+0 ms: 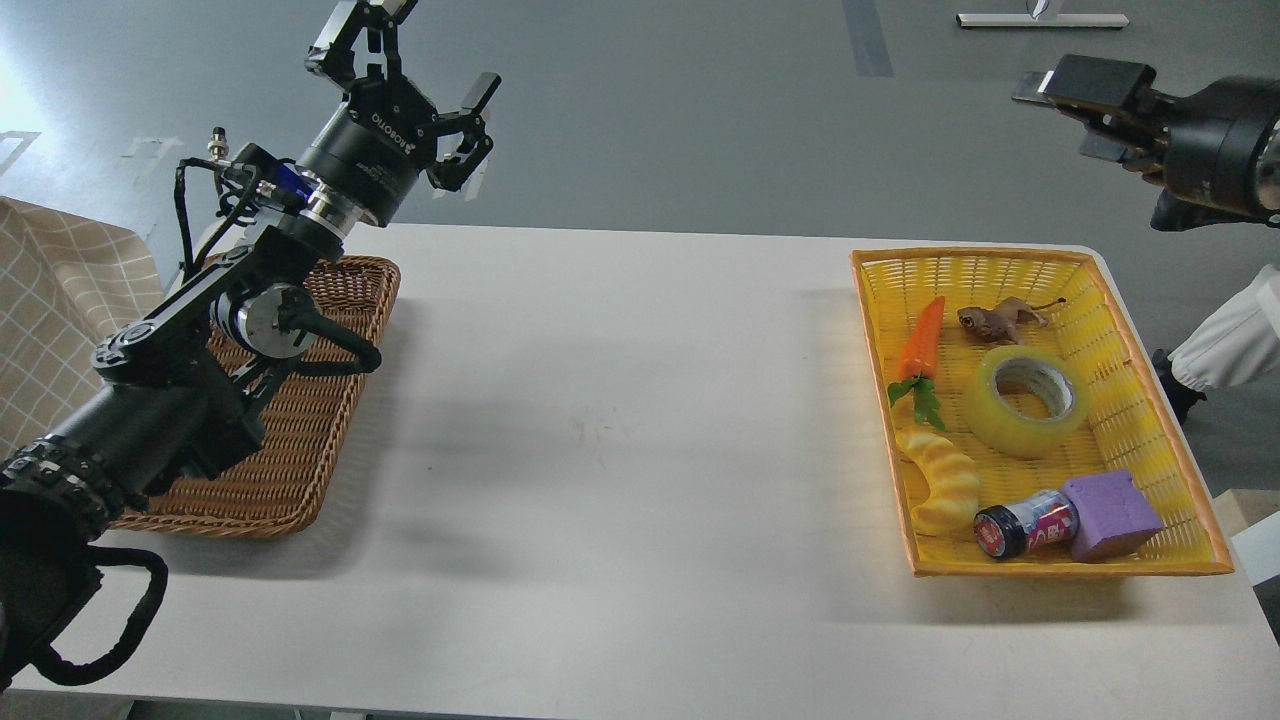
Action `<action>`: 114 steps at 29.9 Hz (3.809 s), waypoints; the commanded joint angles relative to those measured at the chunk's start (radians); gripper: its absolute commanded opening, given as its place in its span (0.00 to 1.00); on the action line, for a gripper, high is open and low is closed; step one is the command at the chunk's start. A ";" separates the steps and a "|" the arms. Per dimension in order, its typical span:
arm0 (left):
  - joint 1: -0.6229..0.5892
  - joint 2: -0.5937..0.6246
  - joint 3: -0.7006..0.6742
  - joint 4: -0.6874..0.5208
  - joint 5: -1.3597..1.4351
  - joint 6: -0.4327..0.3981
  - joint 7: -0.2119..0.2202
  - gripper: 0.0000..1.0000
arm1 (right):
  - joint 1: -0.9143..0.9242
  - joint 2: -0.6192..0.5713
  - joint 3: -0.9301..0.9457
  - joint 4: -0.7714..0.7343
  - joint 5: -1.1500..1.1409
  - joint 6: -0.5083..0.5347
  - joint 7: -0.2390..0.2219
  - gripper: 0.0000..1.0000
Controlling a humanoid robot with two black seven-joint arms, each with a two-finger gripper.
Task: Place and transfer tape with both arms
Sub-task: 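Move the right gripper over the yellow basket toward the tape roll, then insert the right gripper into the tape roll's hole and grip it, then lift the tape roll out of the yellow basket with the right gripper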
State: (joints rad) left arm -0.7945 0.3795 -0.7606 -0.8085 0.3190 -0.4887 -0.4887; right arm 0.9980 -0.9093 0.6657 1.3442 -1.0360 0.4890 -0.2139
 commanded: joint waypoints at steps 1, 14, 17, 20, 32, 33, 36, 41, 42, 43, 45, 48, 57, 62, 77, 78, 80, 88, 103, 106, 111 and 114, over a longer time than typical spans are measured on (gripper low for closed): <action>0.001 -0.007 0.003 0.000 0.000 0.000 0.000 0.98 | -0.002 -0.039 -0.061 0.013 -0.004 0.000 -0.001 1.00; 0.000 -0.005 0.007 0.000 0.000 0.000 0.000 0.98 | -0.019 -0.077 -0.183 0.012 -0.154 0.000 -0.001 1.00; 0.000 -0.005 0.007 -0.001 0.002 0.000 0.000 0.98 | -0.041 -0.071 -0.183 0.012 -0.232 0.000 -0.001 1.00; 0.000 -0.004 0.006 -0.001 0.000 0.000 0.000 0.98 | -0.061 -0.069 -0.183 0.009 -0.292 0.000 -0.001 0.99; 0.000 -0.007 0.004 -0.003 0.000 0.000 0.001 0.98 | -0.131 -0.065 -0.183 -0.005 -0.380 0.000 -0.001 0.98; 0.000 -0.007 0.004 -0.003 0.000 0.000 0.001 0.98 | -0.131 -0.065 -0.183 -0.005 -0.380 0.000 -0.001 0.98; 0.000 -0.007 0.006 -0.005 0.000 0.000 0.001 0.98 | -0.137 -0.065 -0.183 -0.016 -0.383 0.000 -0.001 0.98; 0.000 -0.001 0.006 -0.006 0.000 0.000 0.001 0.98 | -0.156 -0.065 -0.183 -0.030 -0.389 0.000 -0.001 0.98; 0.000 0.002 0.006 -0.006 0.000 0.000 0.001 0.98 | -0.160 -0.059 -0.183 -0.042 -0.403 0.000 -0.001 0.98; 0.000 0.002 0.006 -0.006 0.000 0.000 0.001 0.98 | -0.163 -0.047 -0.183 -0.051 -0.418 0.000 -0.001 0.98; 0.000 0.002 0.006 -0.006 0.000 0.000 0.001 0.98 | -0.170 -0.025 -0.183 -0.069 -0.438 0.000 -0.001 0.98; 0.000 0.001 0.004 -0.006 0.000 0.000 0.001 0.98 | -0.186 -0.004 -0.183 -0.092 -0.441 0.000 -0.001 0.97; -0.002 -0.002 0.004 -0.006 0.000 0.000 0.001 0.98 | -0.205 0.066 -0.183 -0.171 -0.447 0.000 -0.001 0.96; -0.002 -0.002 0.004 -0.006 0.000 0.000 0.001 0.98 | -0.211 0.104 -0.184 -0.204 -0.483 0.000 0.001 0.94; -0.002 0.001 0.004 -0.006 0.000 0.000 0.001 0.98 | -0.208 0.208 -0.210 -0.321 -0.484 0.000 0.001 0.75; -0.002 0.001 0.004 -0.006 0.000 0.000 0.001 0.98 | -0.206 0.211 -0.213 -0.323 -0.484 0.000 0.001 0.73; -0.002 0.001 0.004 -0.006 0.000 0.000 0.001 0.98 | -0.206 0.214 -0.218 -0.324 -0.484 0.000 0.001 0.71; -0.002 0.002 0.004 -0.006 0.000 0.000 0.000 0.98 | -0.202 0.236 -0.222 -0.349 -0.484 0.000 0.001 0.61; 0.000 0.006 0.004 -0.006 0.000 0.000 0.000 0.98 | -0.182 0.308 -0.241 -0.467 -0.477 0.000 -0.001 0.00; 0.000 0.006 0.004 -0.006 0.000 0.000 0.000 0.98 | -0.177 0.311 -0.241 -0.471 -0.475 0.000 -0.001 0.00; -0.002 0.004 0.004 -0.006 0.000 0.000 0.000 0.98 | -0.148 0.310 -0.236 -0.450 -0.469 0.000 -0.001 0.00; -0.003 0.004 0.003 -0.006 0.000 0.000 0.001 0.98 | -0.124 0.268 -0.235 -0.389 -0.467 0.000 -0.001 0.00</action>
State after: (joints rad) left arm -0.7947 0.3845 -0.7562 -0.8145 0.3191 -0.4887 -0.4888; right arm 0.8537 -0.6035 0.4282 0.9015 -1.5042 0.4888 -0.2148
